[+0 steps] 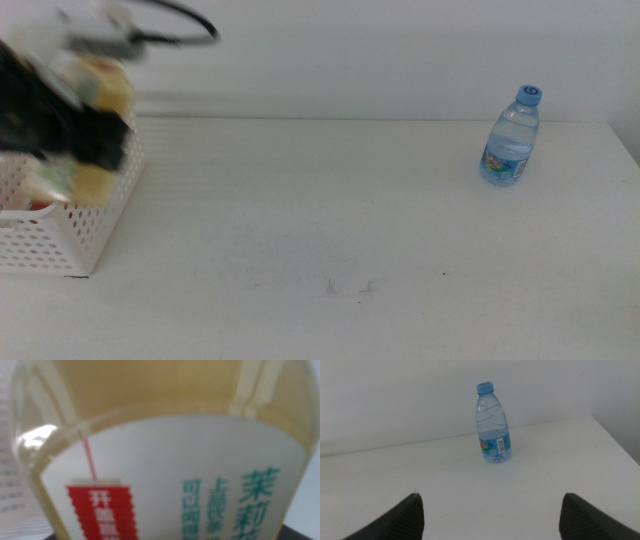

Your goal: Use arms to grab the bottles and put them into the dustbin to the left of the table.

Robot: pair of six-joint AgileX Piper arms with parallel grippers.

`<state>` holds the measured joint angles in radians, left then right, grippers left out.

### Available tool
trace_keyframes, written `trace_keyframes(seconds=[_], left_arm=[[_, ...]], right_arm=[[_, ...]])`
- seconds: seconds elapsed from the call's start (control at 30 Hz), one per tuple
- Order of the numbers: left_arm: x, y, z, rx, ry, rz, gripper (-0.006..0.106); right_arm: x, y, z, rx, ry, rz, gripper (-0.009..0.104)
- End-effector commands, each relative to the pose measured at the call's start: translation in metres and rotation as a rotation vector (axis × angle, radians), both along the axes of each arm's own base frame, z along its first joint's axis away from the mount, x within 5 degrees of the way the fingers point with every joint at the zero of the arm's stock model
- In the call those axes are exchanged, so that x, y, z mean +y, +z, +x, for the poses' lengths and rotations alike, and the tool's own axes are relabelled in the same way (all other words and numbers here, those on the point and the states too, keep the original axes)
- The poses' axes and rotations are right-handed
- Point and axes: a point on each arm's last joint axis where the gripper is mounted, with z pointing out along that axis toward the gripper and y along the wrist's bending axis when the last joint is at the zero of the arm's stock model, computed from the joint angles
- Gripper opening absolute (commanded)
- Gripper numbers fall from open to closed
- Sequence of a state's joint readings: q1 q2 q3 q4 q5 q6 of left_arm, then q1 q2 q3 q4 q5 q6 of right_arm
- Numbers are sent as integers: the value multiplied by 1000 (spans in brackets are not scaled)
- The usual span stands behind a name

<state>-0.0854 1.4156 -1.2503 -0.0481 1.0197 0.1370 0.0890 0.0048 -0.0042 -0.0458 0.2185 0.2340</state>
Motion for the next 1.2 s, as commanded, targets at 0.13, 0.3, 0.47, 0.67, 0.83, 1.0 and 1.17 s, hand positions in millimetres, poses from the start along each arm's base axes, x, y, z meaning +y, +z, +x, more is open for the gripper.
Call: trace_keyframes(seconds=[0.13, 0.3, 0.47, 0.67, 0.83, 1.0, 1.17], left_arm=[[65, 14, 43, 96, 94, 83, -2], [93, -16, 68, 188, 111, 84, -2], [103, -34, 80, 201, 99, 106, -2], [104, -45, 90, 177, 87, 101, -1], [103, -54, 95, 188, 38, 99, 11], [103, -59, 99, 162, 40, 95, 46], [99, -38, 89, 155, 72, 64, 94]], right_arm=[[-1, 0, 0, -10, -8, -9, 90], [-1, 0, 0, -10, -8, -9, 90], [-1, 0, 0, -10, -8, -9, 90], [-1, 0, 0, -10, -8, -9, 90], [-1, 0, 0, -10, -8, -9, 90], [-1, 0, 0, -10, -8, -9, 90], [-1, 0, 0, -10, -8, -9, 90]])
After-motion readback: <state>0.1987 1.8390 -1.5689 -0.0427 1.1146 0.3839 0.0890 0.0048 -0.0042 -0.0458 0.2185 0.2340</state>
